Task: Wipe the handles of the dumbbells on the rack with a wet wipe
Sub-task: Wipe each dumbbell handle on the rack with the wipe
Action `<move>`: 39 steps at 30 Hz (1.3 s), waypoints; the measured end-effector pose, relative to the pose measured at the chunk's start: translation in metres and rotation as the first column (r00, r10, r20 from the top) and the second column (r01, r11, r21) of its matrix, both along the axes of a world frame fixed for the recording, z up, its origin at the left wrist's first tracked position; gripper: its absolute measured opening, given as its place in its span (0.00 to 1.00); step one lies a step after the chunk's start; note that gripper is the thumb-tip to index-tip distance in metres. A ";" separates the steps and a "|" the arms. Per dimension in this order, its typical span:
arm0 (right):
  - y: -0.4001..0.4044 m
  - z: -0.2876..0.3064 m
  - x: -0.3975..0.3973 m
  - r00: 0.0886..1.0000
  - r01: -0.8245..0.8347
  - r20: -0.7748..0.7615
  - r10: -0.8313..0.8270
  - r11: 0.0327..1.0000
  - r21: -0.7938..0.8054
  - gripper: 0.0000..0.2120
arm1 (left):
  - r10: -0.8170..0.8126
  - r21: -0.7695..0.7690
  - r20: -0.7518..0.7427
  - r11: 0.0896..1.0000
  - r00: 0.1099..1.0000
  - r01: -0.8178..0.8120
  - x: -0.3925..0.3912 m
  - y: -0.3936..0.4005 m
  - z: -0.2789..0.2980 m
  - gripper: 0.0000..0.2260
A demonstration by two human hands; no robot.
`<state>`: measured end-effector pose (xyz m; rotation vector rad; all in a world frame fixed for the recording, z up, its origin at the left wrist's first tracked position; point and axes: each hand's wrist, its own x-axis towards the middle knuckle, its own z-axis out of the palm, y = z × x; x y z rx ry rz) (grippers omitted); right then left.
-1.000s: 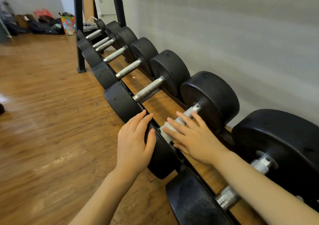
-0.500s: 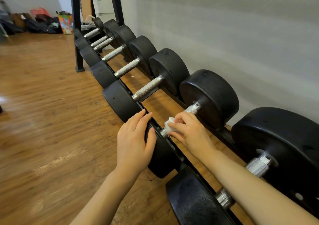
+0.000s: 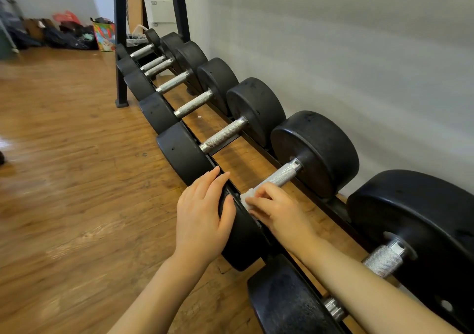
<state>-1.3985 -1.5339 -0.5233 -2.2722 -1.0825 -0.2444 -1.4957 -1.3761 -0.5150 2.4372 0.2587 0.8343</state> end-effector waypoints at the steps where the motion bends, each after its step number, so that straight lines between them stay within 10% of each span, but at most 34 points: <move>1: 0.000 -0.003 -0.001 0.999 -0.037 -0.018 0.036 0.999 -0.021 0.05 | 0.000 -0.001 0.002 1.000 1.000 0.000 0.000 0.000 0.000 0.23; 8: 0.000 0.001 -0.001 0.976 -0.075 0.192 0.103 0.986 -0.146 0.06 | 0.004 -0.004 0.006 1.000 1.000 -0.004 0.000 0.000 0.000 0.23; 13: 0.001 0.000 0.001 1.000 -0.013 0.024 0.014 0.998 -0.054 0.10 | 0.006 0.005 0.007 1.000 1.000 -0.006 -0.001 0.000 0.000 0.23; 31: 0.000 -0.001 0.000 0.981 -0.061 0.177 0.080 0.992 -0.108 0.12 | 0.009 0.000 0.004 1.000 1.000 -0.009 0.002 0.000 -0.002 0.23; 39: -0.012 0.003 0.014 0.984 0.164 0.056 -0.169 0.983 0.079 0.06 | 0.013 0.007 0.017 1.000 1.000 -0.014 0.001 0.000 -0.002 0.23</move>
